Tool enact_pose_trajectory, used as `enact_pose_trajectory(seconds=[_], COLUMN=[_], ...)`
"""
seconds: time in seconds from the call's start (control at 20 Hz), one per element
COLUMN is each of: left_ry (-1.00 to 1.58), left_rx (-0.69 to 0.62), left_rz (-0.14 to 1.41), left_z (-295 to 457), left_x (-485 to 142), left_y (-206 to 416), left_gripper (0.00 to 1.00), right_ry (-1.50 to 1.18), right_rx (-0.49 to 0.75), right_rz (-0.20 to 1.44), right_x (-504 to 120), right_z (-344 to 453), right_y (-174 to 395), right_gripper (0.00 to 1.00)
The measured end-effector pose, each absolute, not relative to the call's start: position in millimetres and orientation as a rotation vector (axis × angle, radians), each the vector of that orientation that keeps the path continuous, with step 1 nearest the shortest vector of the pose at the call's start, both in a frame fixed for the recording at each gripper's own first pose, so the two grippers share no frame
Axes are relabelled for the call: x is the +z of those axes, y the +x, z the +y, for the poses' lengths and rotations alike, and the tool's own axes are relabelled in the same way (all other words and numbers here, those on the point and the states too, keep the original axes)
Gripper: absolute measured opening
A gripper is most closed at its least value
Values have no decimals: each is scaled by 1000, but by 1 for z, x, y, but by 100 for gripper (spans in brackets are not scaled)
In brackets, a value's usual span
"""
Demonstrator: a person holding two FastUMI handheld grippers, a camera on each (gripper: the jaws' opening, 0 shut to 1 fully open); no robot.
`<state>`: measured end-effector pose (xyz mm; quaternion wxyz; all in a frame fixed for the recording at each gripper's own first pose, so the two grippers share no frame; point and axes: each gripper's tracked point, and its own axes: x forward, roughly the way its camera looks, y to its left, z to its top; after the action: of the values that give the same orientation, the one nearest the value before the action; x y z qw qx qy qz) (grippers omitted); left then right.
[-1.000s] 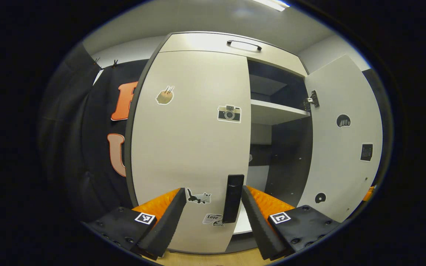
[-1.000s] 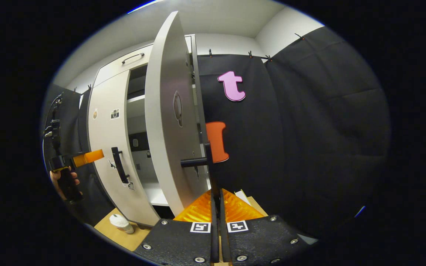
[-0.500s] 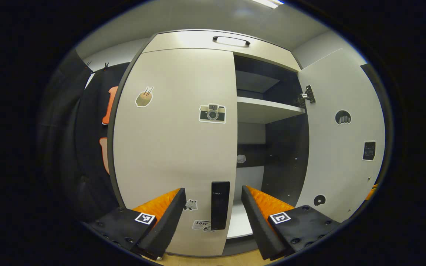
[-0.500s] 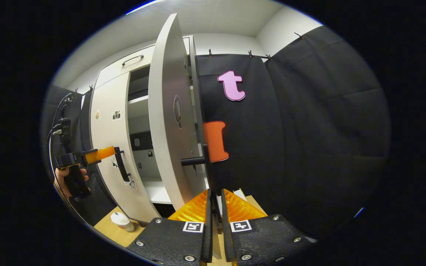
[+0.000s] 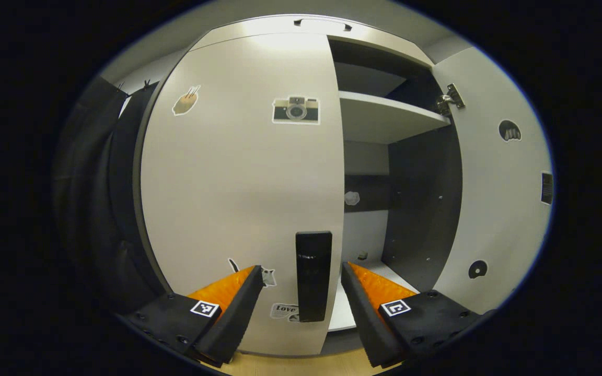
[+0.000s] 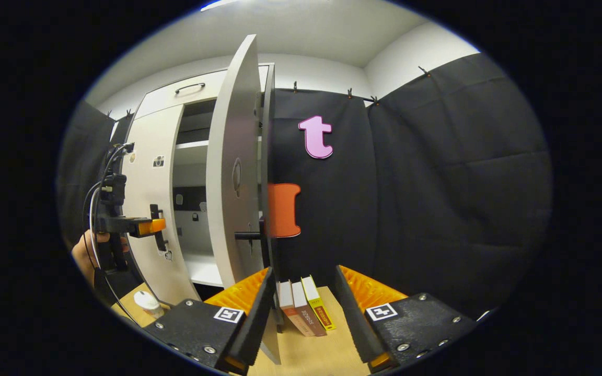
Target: Open the right door of the double-door shoe cabinet with the right hand, and open the left door with the left hand.
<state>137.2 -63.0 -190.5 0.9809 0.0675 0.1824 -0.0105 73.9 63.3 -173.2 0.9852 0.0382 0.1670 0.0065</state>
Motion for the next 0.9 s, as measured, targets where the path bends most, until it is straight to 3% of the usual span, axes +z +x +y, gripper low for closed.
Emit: enact_pose_trajectory(seconds=[0.25,0.35,0.6,0.7,0.8,0.85,0.9], left_ry=[74,56,71,85,96,116,133], left_rx=[25,16,12,-4,-47,-51,-49], left_rz=[414,411,398,392,388,381,379], left_z=[-50,-52,-55,-61,-75,-77,-76], left_x=[-214,-215,-216,-215,-213,-212,-212], left_y=[144,145,146,147,146,146,145], left_gripper=[96,99,95,87,69,51,43], right_ry=[88,90,112,123,118,115,116], right_rx=[-25,-33,-35,-31,-33,-36,-37], right_rz=[360,361,375,370,371,368,365], right_x=[-178,-180,-183,-183,-182,-182,-181], right_z=[57,57,58,60,58,57,56], right_y=[70,68,63,62,60,59,59], right_gripper=[78,78,78,78,78,78,78])
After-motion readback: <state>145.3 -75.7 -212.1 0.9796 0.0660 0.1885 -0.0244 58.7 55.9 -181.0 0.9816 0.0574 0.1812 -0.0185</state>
